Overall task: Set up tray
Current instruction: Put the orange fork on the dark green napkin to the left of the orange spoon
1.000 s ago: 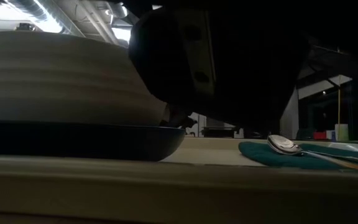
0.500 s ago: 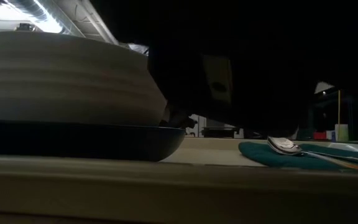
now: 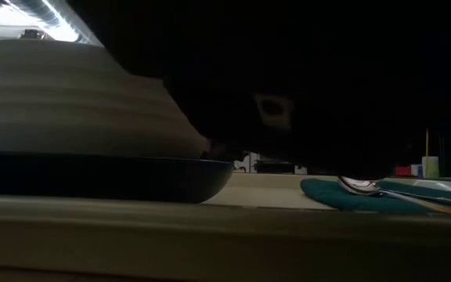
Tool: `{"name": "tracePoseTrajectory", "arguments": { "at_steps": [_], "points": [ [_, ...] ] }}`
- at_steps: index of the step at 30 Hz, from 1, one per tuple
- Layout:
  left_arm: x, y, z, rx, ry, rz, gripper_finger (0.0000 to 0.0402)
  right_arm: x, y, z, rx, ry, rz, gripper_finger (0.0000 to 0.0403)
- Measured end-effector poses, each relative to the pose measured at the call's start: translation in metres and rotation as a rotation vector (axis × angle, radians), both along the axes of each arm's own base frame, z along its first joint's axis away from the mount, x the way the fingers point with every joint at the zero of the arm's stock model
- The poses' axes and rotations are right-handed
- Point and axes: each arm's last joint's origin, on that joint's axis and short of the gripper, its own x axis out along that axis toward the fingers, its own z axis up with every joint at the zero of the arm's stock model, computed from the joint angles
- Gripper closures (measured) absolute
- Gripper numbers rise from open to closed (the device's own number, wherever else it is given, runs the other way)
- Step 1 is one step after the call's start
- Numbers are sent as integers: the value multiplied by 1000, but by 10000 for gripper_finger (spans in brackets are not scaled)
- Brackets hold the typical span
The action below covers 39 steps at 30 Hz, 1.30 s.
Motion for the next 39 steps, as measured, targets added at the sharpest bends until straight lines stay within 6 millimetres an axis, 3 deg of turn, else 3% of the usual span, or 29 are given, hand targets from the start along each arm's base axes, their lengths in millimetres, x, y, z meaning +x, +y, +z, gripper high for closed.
{"name": "tracePoseTrajectory", "arguments": {
  "at_steps": [14,27,32,39],
  "points": [
    [5,-7,1,2,-20,-30,251,-1,-1,0,3,14,-26,257],
    [5,-7,1,10,-17,-24,251,-2,-3,-1,-38,29,-21,344],
    [3,-3,1,11,-17,-9,251,-18,-17,4,-35,87,-65,351],
    [-5,13,1,20,-8,52,251,-50,-42,21,1,133,-141,325]
  ]
}}
